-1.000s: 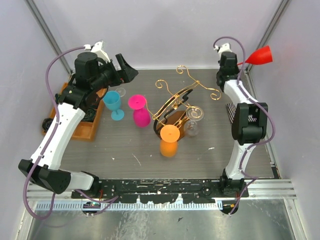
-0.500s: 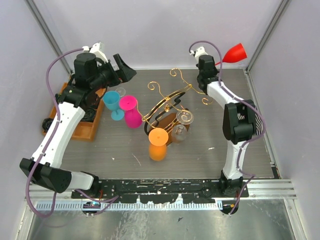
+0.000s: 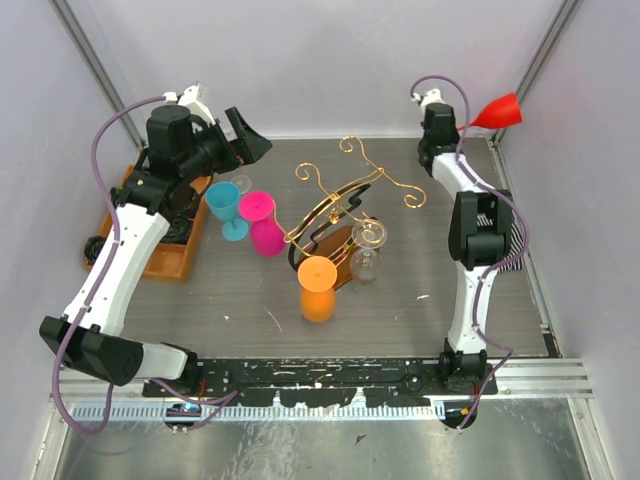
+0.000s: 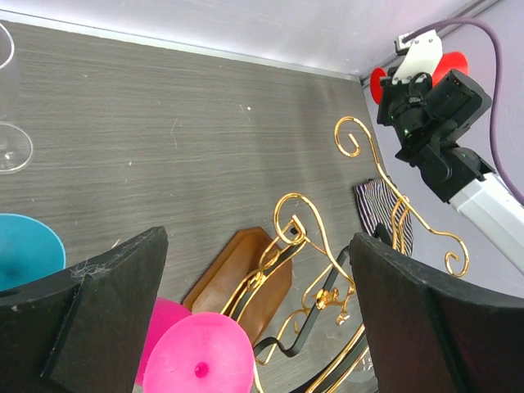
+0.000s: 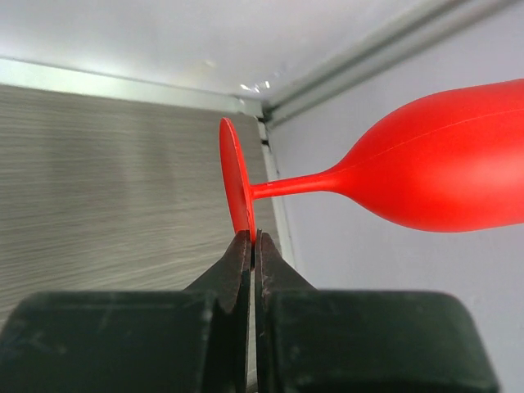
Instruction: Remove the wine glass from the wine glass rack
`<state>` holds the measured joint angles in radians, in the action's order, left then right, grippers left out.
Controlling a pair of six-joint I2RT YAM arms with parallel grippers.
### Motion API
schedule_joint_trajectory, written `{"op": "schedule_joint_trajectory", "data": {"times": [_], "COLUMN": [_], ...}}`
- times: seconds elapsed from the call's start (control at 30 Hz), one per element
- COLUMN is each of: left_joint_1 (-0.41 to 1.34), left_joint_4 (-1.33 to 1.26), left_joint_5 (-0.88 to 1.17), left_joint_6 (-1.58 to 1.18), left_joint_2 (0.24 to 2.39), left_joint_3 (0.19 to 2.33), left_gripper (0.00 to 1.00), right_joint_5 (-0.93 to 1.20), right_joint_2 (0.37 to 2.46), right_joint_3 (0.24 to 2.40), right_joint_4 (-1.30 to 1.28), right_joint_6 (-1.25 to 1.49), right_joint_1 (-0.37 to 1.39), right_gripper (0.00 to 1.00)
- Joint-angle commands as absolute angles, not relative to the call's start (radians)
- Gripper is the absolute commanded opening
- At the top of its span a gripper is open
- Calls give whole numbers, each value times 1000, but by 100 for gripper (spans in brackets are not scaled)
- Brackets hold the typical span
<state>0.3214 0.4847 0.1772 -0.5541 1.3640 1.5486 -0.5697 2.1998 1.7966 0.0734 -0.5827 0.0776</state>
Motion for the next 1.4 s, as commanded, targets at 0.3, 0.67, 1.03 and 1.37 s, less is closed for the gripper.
{"op": "schedule_joint_trajectory", "data": {"times": [0.3,0.67,1.03,1.37], "left_joint_1": [304,290,291,284], "left_joint_4": [468,432,405,438], "left_joint_5": [231,262,276,273], "left_joint_6": [-585,-647,-665,-645], "left_joint_2": [1394,1389,1361,1356], "left_joint_3": [1588,1535,1465,1481], "left_gripper": [99,99,100,100], "right_joint_5": [-624,-810,-714,-694], "right_joint_2": [2314,2436,2477,2518], "right_joint_3": [1769,1696,1673,1737], "right_joint_4": [224,429,289,144], "right_joint_6": [-629,-819,-832,-775], "right_joint_1": [10,15,78,121], "right_gripper": [1,1,4,35]}}
